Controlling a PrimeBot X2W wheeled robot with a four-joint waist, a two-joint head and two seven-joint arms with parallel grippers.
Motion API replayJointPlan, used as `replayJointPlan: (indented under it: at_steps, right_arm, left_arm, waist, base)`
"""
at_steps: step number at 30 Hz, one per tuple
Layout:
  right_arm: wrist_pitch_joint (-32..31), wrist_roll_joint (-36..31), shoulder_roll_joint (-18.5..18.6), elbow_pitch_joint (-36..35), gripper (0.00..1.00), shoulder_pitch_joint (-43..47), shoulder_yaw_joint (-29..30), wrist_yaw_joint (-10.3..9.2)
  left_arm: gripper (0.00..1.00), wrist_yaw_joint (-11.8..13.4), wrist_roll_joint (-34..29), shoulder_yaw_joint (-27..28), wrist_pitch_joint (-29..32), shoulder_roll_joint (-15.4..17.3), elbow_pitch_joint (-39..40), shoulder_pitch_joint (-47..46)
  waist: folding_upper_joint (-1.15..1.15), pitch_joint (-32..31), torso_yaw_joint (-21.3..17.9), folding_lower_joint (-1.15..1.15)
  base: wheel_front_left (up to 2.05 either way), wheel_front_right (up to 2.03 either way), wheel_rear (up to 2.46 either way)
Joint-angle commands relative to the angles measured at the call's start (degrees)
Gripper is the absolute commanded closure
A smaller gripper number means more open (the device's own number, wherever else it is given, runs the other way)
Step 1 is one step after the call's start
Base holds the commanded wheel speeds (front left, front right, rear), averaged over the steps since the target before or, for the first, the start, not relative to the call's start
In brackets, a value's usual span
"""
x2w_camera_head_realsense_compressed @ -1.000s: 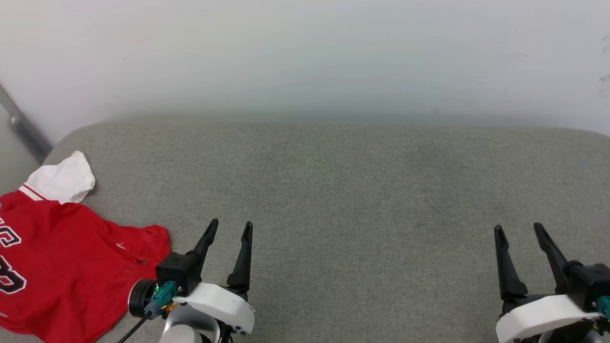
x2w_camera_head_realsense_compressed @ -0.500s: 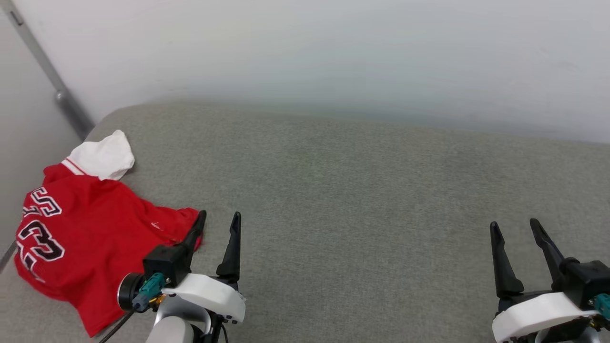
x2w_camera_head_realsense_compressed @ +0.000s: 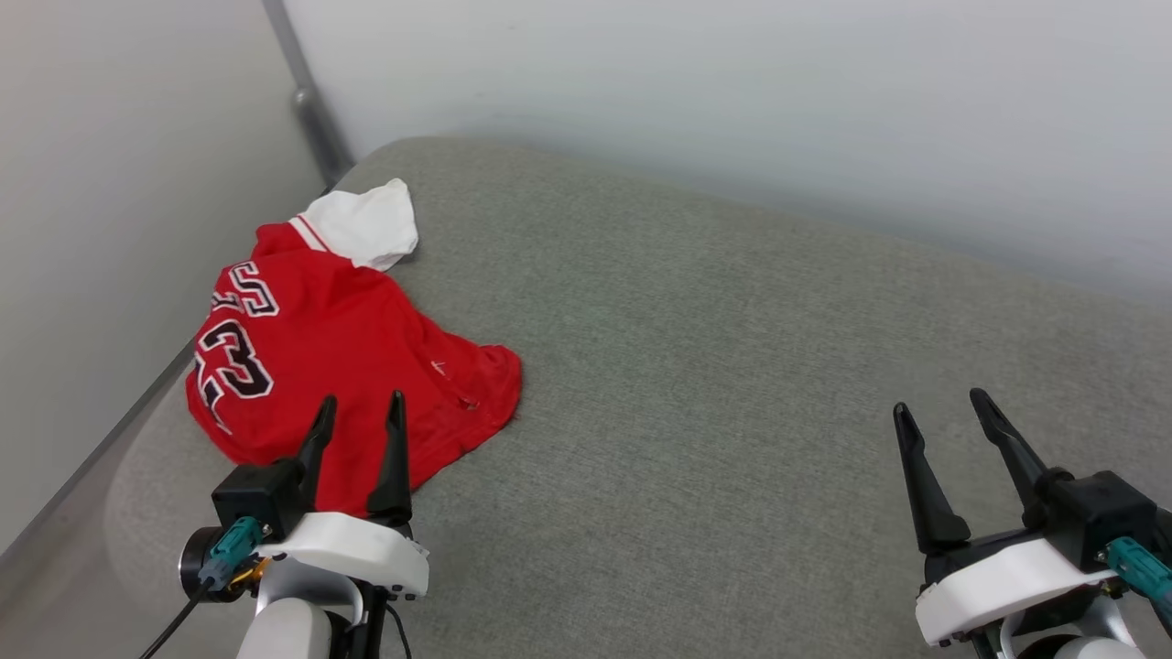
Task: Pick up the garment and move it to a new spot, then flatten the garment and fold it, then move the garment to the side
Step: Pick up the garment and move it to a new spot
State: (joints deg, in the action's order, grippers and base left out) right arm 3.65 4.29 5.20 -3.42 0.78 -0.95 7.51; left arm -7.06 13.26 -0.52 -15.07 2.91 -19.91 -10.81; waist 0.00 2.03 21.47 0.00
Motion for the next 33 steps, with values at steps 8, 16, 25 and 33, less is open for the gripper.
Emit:
replayJointPlan:
  at_steps: [8, 16, 25, 33]
  right_arm:
    - [-0.54, 0.49, 1.27, -0.71, 0.00, -2.00, -1.65, -0.04]
    - [-1.04, 1.35, 2.25, -0.48, 0.00, -3.17, -2.28, -0.04]
    - [-1.88, 1.28, 3.82, -1.85, 0.00, -6.08, -2.20, -0.04]
    - [-1.54, 1.94, 4.75, -2.14, 0.00, -9.36, -3.46, -0.03]
  left_arm:
    - [0.00, 0.25, 0.09, 1.85, -0.16, -0.04, -0.05, -0.17]
    - [0.00, 0.35, -0.94, 3.09, -0.16, -0.03, -0.11, -2.10]
    - [0.00, 0.63, -0.15, 3.45, 0.75, 1.40, -3.39, -16.72]
    - [0.00, 0.08, 2.66, 5.50, 15.53, 10.74, -7.89, -32.73]
  waist:
    - [0.00, 2.02, 5.26, 0.00]
    - [0.00, 3.69, 5.14, 0.00]
    - [0.00, 10.00, 2.12, 0.00]
    - [0.00, 16.54, -3.15, 0.00]
  base:
    - [0.00, 0.00, 0.00]
    - [0.00, 0.00, 0.00]
    - [0.00, 0.00, 0.00]
    - [0.00, 0.00, 0.00]
